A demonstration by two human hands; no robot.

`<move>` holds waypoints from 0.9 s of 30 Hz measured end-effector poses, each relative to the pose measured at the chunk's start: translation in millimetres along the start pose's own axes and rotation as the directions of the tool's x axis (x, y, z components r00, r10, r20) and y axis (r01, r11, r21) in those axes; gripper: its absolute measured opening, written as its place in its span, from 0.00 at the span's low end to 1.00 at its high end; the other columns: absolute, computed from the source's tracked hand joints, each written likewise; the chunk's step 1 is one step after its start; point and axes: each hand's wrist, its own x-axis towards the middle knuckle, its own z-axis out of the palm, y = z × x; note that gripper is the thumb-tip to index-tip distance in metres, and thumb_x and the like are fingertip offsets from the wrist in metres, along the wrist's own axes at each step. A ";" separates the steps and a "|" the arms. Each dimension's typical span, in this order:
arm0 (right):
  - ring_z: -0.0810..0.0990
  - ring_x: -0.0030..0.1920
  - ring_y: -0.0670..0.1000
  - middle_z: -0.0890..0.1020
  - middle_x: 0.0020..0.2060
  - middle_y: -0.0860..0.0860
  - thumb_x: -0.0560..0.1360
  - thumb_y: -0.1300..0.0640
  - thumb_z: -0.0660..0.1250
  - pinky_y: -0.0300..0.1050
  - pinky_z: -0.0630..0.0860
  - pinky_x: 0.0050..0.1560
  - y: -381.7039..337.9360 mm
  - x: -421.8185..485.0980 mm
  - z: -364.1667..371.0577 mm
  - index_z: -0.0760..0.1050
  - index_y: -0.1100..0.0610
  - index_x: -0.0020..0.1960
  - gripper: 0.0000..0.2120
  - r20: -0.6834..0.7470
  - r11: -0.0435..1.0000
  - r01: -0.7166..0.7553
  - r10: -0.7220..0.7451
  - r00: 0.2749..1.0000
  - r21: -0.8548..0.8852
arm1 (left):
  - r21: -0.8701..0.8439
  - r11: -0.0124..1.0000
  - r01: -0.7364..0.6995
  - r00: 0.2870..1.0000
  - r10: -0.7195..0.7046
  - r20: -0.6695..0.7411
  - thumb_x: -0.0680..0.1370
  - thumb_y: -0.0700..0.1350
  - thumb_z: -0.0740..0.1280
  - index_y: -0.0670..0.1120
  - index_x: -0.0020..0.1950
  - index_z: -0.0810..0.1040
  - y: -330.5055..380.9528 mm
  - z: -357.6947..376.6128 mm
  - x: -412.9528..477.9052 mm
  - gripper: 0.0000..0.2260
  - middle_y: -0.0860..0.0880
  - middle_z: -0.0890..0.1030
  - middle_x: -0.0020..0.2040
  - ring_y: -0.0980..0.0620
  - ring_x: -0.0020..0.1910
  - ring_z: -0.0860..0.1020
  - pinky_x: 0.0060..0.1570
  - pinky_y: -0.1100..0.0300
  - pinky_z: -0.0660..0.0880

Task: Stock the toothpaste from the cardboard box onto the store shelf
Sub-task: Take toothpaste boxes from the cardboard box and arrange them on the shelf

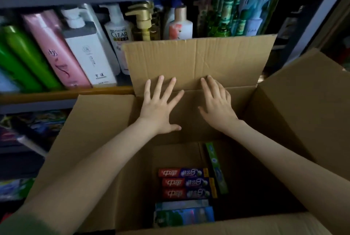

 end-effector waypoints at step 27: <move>0.73 0.62 0.63 0.70 0.67 0.61 0.69 0.53 0.73 0.58 0.73 0.57 36.4 -18.1 84.7 0.51 0.59 0.77 0.44 -0.095 0.975 0.051 -0.073 0.993 -0.216 | 0.058 0.994 -0.097 0.995 0.096 0.029 0.69 0.76 0.56 0.56 0.76 0.30 10.0 32.1 24.5 0.49 0.49 0.22 0.71 0.38 0.68 0.21 0.62 0.28 0.29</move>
